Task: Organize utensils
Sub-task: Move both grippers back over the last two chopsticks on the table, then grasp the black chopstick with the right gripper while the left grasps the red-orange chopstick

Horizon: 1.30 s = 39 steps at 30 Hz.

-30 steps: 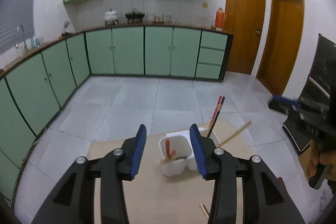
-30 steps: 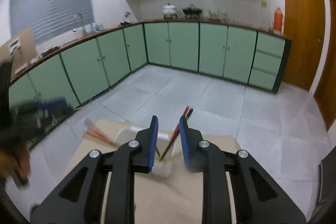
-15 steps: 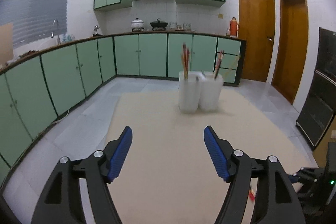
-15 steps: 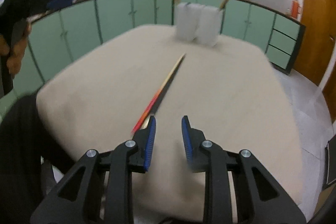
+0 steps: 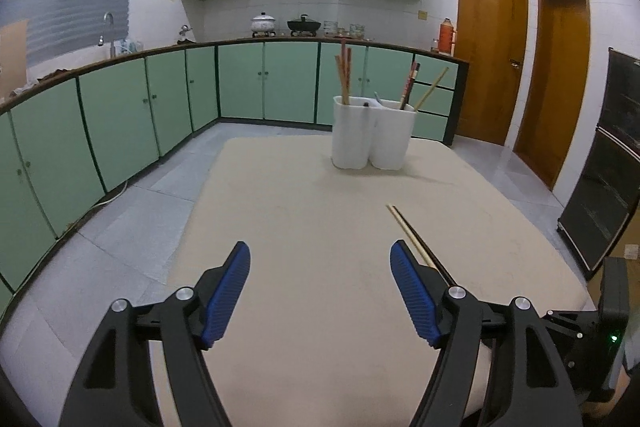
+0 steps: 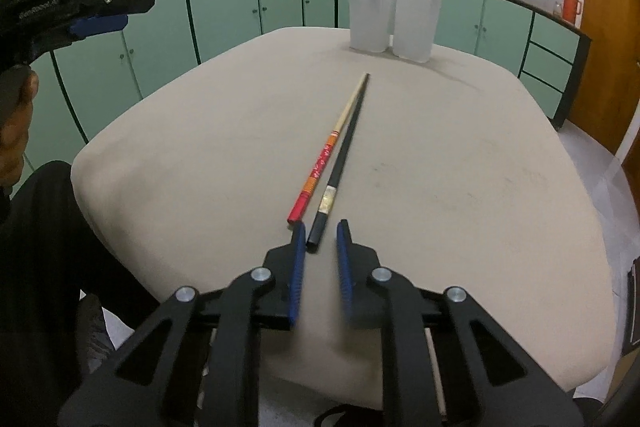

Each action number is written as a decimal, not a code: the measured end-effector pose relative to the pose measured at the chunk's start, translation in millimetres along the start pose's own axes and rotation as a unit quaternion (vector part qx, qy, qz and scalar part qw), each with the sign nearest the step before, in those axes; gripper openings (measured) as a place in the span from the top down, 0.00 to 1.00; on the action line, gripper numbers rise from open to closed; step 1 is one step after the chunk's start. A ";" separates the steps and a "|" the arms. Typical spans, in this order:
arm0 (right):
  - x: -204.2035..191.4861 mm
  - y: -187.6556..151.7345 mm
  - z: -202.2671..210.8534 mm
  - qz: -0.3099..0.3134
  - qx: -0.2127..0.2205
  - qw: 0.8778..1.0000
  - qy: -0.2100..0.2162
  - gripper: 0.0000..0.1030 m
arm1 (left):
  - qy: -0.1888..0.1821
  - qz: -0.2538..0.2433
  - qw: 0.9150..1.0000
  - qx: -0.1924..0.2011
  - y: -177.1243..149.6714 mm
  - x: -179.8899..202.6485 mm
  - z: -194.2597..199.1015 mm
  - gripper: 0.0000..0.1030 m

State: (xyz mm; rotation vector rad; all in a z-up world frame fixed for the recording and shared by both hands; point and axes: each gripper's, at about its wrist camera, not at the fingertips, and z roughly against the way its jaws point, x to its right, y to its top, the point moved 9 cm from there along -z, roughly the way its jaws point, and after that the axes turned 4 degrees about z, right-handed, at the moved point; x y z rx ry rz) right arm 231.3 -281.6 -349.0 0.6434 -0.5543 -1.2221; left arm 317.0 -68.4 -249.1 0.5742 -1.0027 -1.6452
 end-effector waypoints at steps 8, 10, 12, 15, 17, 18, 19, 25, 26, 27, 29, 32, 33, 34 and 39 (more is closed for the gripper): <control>24.4 -4.1 1.8 -0.033 0.003 0.999 -0.015 0.94 | -0.025 -0.003 0.999 -0.027 -21.2 36.6 -20.7 0.31; 36.1 -5.1 2.3 -0.049 0.004 0.999 -0.021 0.94 | -0.032 -0.008 0.999 -0.035 -27.8 46.7 -26.7 0.31; 39.3 -6.8 2.4 -0.056 0.003 0.998 -0.012 0.94 | -0.035 -0.010 0.999 -0.039 -32.1 52.3 -30.1 0.31; 26.0 -6.4 4.1 -0.042 0.004 0.999 0.011 0.95 | -0.037 -0.012 0.998 -0.045 -38.5 53.8 -32.6 0.31; 18.3 -4.9 4.0 -0.038 0.005 0.999 0.025 0.95 | -0.041 -0.012 0.998 -0.053 -42.5 54.7 -35.1 0.31; 17.1 -3.2 3.9 -0.036 0.007 0.999 0.025 0.95 | -0.042 -0.011 0.997 -0.055 -44.3 55.3 -35.8 0.31; 18.3 -1.0 3.7 -0.036 0.009 0.999 0.021 0.95 | -0.046 -0.011 0.997 -0.059 -47.3 57.2 -36.4 0.31; 47.0 -6.7 4.9 -0.080 0.004 0.997 -0.001 0.95 | -0.059 -0.011 0.995 -0.078 -62.5 69.4 -42.0 0.31; 48.4 -7.9 6.3 -0.077 0.004 0.997 -0.006 0.95 | -0.063 -0.015 0.995 -0.080 -64.8 74.3 -42.7 0.31; 52.3 -8.4 6.6 -0.073 0.003 0.997 -0.017 0.95 | -0.067 -0.019 0.994 -0.081 -66.0 79.2 -43.4 0.31; 62.2 -10.4 5.7 -0.082 0.000 0.996 -0.026 0.95 | -0.077 -0.026 0.993 -0.083 -70.8 91.1 -44.5 0.31; 73.4 -12.5 5.1 -0.090 -0.001 0.996 -0.029 0.94 | -0.086 -0.034 0.992 -0.083 -77.6 108.2 -48.2 0.31; 74.8 -13.0 5.4 -0.091 -0.001 0.996 -0.021 0.92 | -0.089 -0.037 0.992 -0.084 -80.2 115.0 -50.8 0.31; 74.8 -13.8 5.8 -0.091 -0.002 0.996 -0.013 0.91 | -0.090 -0.040 0.992 -0.084 -81.7 118.6 -53.3 0.31; 75.2 -14.7 5.8 -0.069 0.000 0.998 0.014 0.83 | -0.087 -0.046 0.991 -0.093 -90.6 136.3 -72.6 0.31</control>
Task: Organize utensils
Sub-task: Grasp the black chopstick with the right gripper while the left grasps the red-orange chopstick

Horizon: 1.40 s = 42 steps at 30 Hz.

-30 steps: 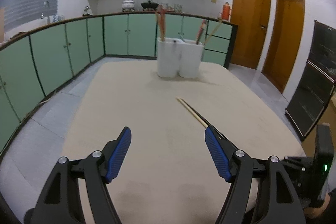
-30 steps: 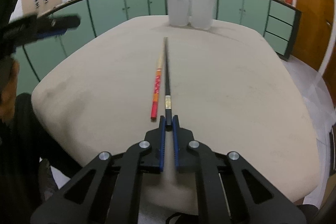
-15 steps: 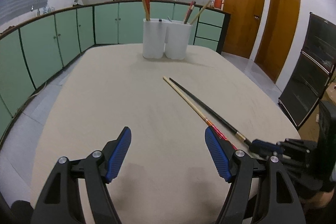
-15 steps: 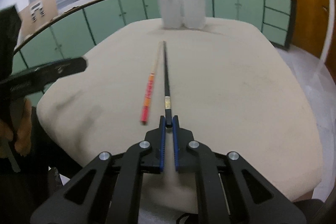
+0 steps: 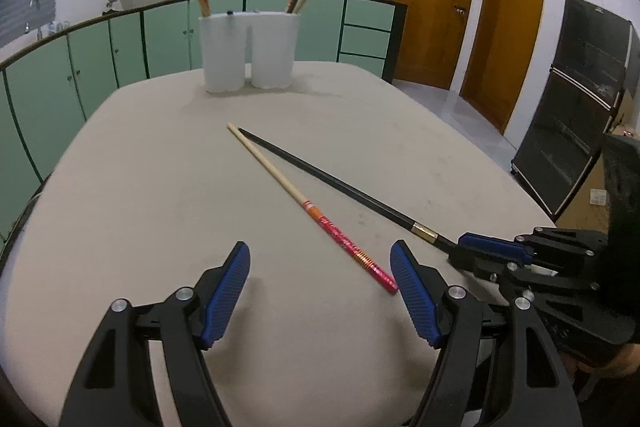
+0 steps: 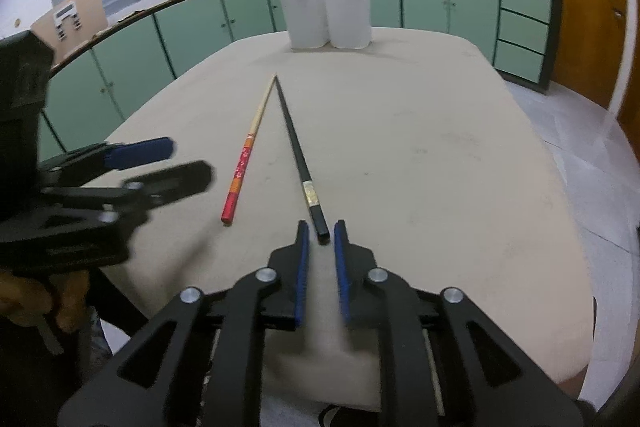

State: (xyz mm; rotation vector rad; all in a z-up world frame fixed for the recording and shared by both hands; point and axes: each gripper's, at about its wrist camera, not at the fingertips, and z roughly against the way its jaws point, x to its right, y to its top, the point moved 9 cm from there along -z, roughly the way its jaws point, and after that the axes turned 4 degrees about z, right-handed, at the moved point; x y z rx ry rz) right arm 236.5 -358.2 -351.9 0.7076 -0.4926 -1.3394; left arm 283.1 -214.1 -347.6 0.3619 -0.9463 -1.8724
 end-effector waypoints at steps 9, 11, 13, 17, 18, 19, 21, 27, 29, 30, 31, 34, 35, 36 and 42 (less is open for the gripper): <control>6.6 2.8 -2.8 0.011 0.007 1.000 0.007 0.82 | 0.030 -0.027 0.999 -0.015 -3.7 6.2 -24.0 0.43; 4.3 2.6 -2.4 0.016 0.009 1.000 0.008 0.81 | 0.036 -0.025 0.999 -0.010 -3.8 0.4 -21.6 0.52; 0.8 3.5 -4.1 0.022 0.010 1.000 0.008 0.79 | 0.044 -0.027 0.999 -0.004 -4.6 -6.1 -18.2 0.65; -5.0 6.6 -8.1 0.024 0.015 1.000 -0.001 0.80 | 0.054 -0.015 0.998 0.004 -5.2 -17.9 -13.2 0.85; -4.6 6.2 -8.2 0.021 0.016 1.000 -0.014 0.85 | 0.056 -0.010 0.998 0.006 -5.2 -21.8 -12.6 0.90; -3.6 5.7 -7.4 0.016 0.017 0.999 -0.029 0.88 | 0.056 -0.003 0.998 0.008 -5.6 -26.0 -11.1 0.91; -1.4 3.6 -4.5 0.003 0.021 0.998 -0.057 0.91 | 0.058 0.002 0.998 0.013 -6.3 -30.5 -8.0 0.93; 6.9 -2.7 2.1 -0.033 0.024 0.994 -0.104 0.92 | 0.065 0.017 0.998 0.014 -12.2 -43.7 4.8 0.95; 4.7 -3.2 1.7 -0.033 0.025 0.995 -0.095 0.90 | 0.066 0.010 0.998 0.012 -15.6 -44.5 8.6 0.95; 4.0 -3.1 2.3 -0.032 0.026 0.995 -0.092 0.90 | 0.067 0.003 0.998 0.010 -16.7 -45.0 10.0 0.94; 3.1 -3.4 3.1 -0.030 0.026 0.995 -0.089 0.89 | 0.068 -0.002 0.998 0.009 -17.6 -45.5 11.1 0.94; 2.0 -5.2 5.9 -0.026 0.025 0.995 -0.088 0.81 | 0.062 -0.008 0.998 0.002 -18.7 -47.5 11.4 0.88; 1.8 -6.3 5.9 -0.024 0.024 0.995 -0.089 0.80 | 0.060 -0.013 0.998 0.000 -19.8 -46.7 11.2 0.86; 1.5 -6.9 5.8 -0.023 0.024 0.995 -0.090 0.80 | 0.062 -0.017 0.998 0.003 -20.3 -46.6 11.4 0.81; 1.9 -2.5 2.0 -0.024 0.024 0.995 -0.091 0.93 | 0.049 -0.016 0.999 0.012 -20.6 -46.9 10.4 0.95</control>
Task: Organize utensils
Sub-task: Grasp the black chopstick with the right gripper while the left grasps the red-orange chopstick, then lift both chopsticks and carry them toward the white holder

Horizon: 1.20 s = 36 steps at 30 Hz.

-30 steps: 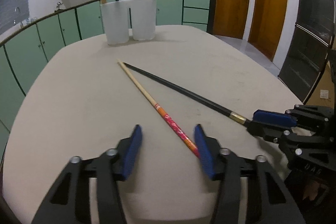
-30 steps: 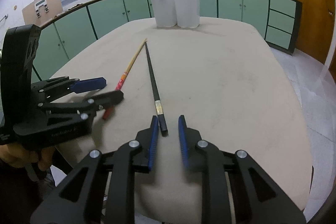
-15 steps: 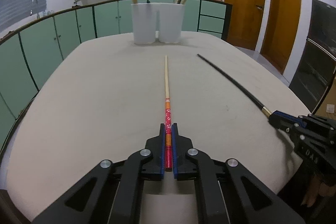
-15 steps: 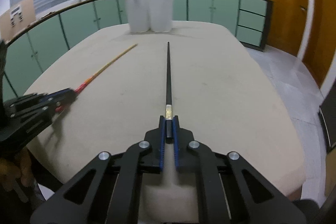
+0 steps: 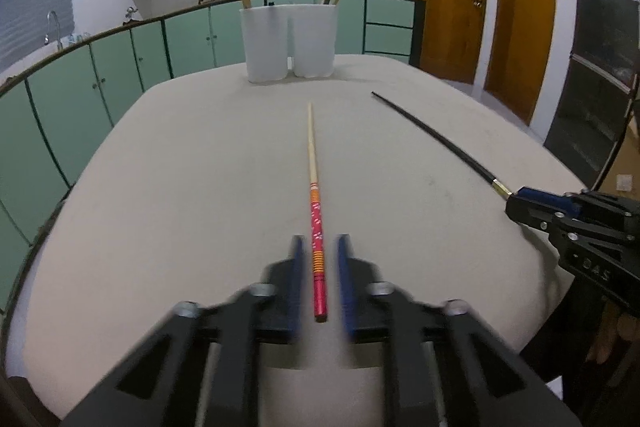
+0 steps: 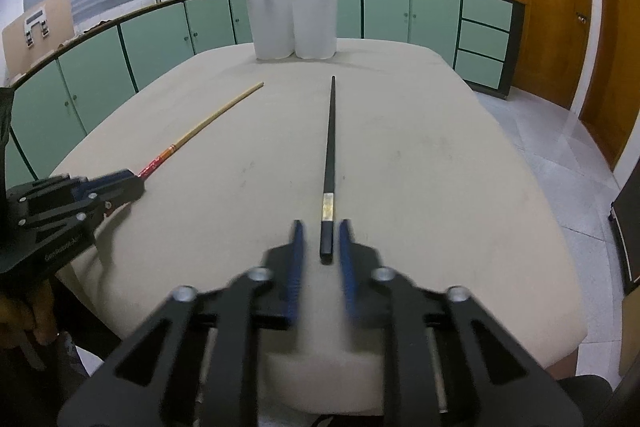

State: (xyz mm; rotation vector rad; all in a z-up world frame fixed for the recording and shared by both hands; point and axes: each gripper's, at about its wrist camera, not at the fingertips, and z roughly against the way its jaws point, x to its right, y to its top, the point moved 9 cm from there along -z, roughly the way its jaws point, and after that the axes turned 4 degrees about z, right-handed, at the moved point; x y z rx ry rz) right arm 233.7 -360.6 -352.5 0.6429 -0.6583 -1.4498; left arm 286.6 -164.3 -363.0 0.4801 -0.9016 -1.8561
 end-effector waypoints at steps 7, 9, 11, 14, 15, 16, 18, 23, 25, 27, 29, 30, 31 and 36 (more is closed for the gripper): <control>-2.7 -2.1 0.8 0.000 0.001 1.000 0.009 0.90 | -0.011 0.007 1.000 -0.005 -3.3 3.4 2.8 0.94; -3.1 -1.5 0.1 -0.001 0.000 1.000 0.010 0.90 | -0.012 0.006 1.000 -0.003 -2.2 3.2 0.8 0.94; -2.7 -0.7 0.9 -0.003 -0.003 1.000 0.010 0.93 | -0.018 0.011 1.000 -0.004 -0.5 2.7 -0.2 0.95; -1.6 6.9 10.9 -0.006 0.005 1.000 0.014 0.93 | -0.025 0.025 0.999 0.000 7.4 1.0 10.5 0.95; -1.1 12.3 17.2 -0.008 0.012 1.000 0.013 0.94 | -0.024 0.030 0.999 0.001 13.4 -0.2 18.1 0.95; 0.1 17.6 24.0 -0.014 0.018 1.000 0.012 0.94 | -0.022 0.034 0.999 0.003 17.4 -0.7 24.3 0.95; 1.9 29.4 38.8 -0.030 0.024 0.999 0.022 0.94 | -0.023 0.047 0.999 0.005 29.2 -4.4 40.1 0.95; 0.2 77.7 86.1 -0.014 0.067 0.997 0.024 0.94 | -0.026 0.057 0.998 0.029 63.5 -10.3 78.4 0.95; -0.3 101.0 104.7 0.000 0.083 0.996 0.024 0.94 | -0.024 0.052 0.997 0.046 81.0 -12.8 94.8 0.95; -0.4 118.1 117.1 0.009 0.091 0.995 0.028 0.94 | -0.024 0.049 0.997 0.062 96.1 -14.8 107.8 0.95; -2.0 133.9 126.1 0.021 0.096 0.995 0.032 0.94 | -0.023 0.043 0.996 0.073 110.5 -17.2 118.7 0.95; -4.1 141.5 128.9 0.027 0.097 0.994 0.036 0.94 | -0.023 0.040 0.996 0.075 114.1 -18.1 121.5 0.95; -5.9 147.3 129.7 0.031 0.096 0.994 0.040 0.94 | -0.025 0.037 0.996 0.076 119.2 -19.7 124.4 0.95; -16.4 178.8 117.9 0.060 0.081 0.994 0.051 0.94 | -0.043 0.043 0.996 0.059 133.8 -25.9 122.2 0.95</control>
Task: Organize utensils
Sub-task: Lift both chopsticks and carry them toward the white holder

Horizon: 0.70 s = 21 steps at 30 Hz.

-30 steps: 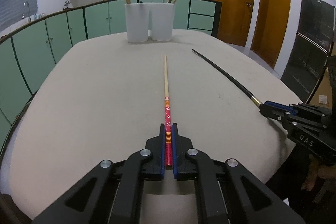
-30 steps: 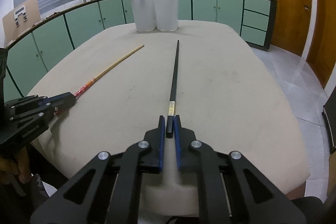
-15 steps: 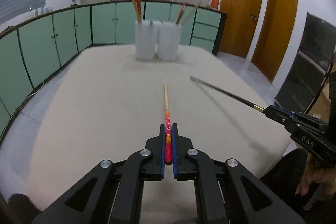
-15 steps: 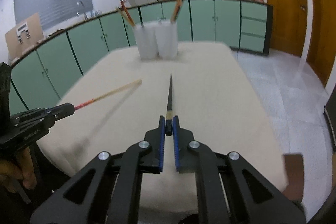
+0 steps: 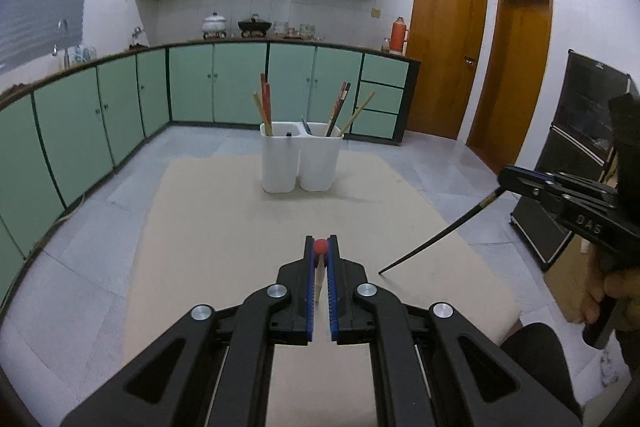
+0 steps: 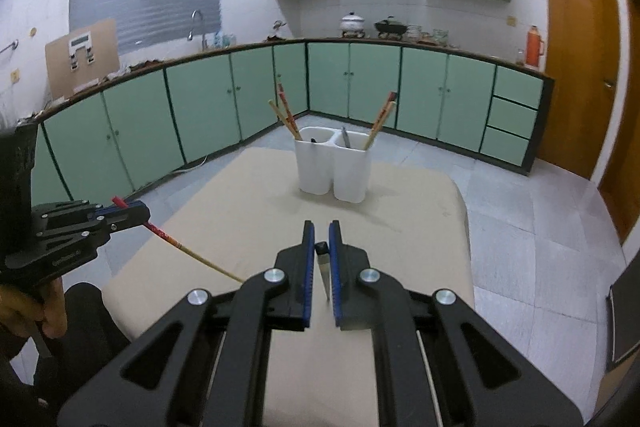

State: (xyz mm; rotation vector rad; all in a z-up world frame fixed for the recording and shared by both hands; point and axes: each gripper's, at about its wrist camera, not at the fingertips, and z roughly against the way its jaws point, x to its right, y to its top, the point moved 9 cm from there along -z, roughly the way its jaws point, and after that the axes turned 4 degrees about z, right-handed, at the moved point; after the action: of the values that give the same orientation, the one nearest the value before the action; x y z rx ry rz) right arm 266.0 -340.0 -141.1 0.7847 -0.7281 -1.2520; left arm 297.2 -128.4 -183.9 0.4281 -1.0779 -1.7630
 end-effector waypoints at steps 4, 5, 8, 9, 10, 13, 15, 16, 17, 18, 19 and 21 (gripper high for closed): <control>1.4 12.7 -28.3 0.008 -0.034 0.999 0.016 0.94 | -0.013 0.003 1.000 -0.024 10.9 -4.2 -11.1 0.95; 2.9 17.3 -31.7 0.010 -0.035 0.999 0.015 0.94 | -0.016 0.002 0.999 -0.029 15.2 -5.0 -14.2 0.95; 8.4 29.0 -39.2 0.007 -0.042 0.999 0.018 0.94 | -0.025 0.001 0.999 -0.038 29.8 -6.9 -20.5 0.95; 10.3 31.9 -40.3 0.006 -0.043 0.999 0.021 0.94 | -0.024 -0.003 0.999 -0.037 35.2 -6.7 -20.8 0.95; 12.4 37.1 -40.6 0.003 -0.046 0.999 0.024 0.94 | -0.024 -0.007 0.999 -0.035 39.1 -6.3 -20.3 0.95; 20.0 49.9 -39.0 -0.001 -0.051 0.998 0.026 0.94 | -0.030 -0.015 0.999 -0.037 59.0 -7.1 -18.2 0.95; 24.3 60.7 -37.2 -0.005 -0.054 0.998 0.030 0.94 | -0.034 -0.018 0.999 -0.038 70.9 -6.5 -17.2 0.95; 26.9 67.7 -36.5 -0.007 -0.056 0.998 0.031 0.94 | -0.034 -0.026 0.998 -0.039 80.0 -5.1 -16.7 0.95; 28.2 73.0 -35.7 -0.009 -0.057 0.998 0.031 0.94 | -0.034 -0.031 0.998 -0.040 85.9 -4.4 -16.5 0.95; 29.9 80.1 -34.9 -0.009 -0.058 0.998 0.032 0.94 | -0.033 -0.037 0.998 -0.040 93.2 -3.4 -16.1 0.95; 32.0 89.3 -33.0 -0.008 -0.058 0.998 0.032 0.94 | -0.033 -0.040 0.998 -0.041 99.7 -4.1 -17.0 0.95; 34.8 103.1 -30.0 -0.008 -0.058 0.998 0.035 0.94 | -0.033 -0.043 0.998 -0.041 115.0 -4.3 -17.4 0.95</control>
State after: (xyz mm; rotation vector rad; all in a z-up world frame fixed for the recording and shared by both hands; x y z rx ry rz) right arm 351.6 -357.1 -69.4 0.7355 -0.5882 -1.2633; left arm 375.6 -146.5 -99.8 0.3719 -1.0425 -1.9031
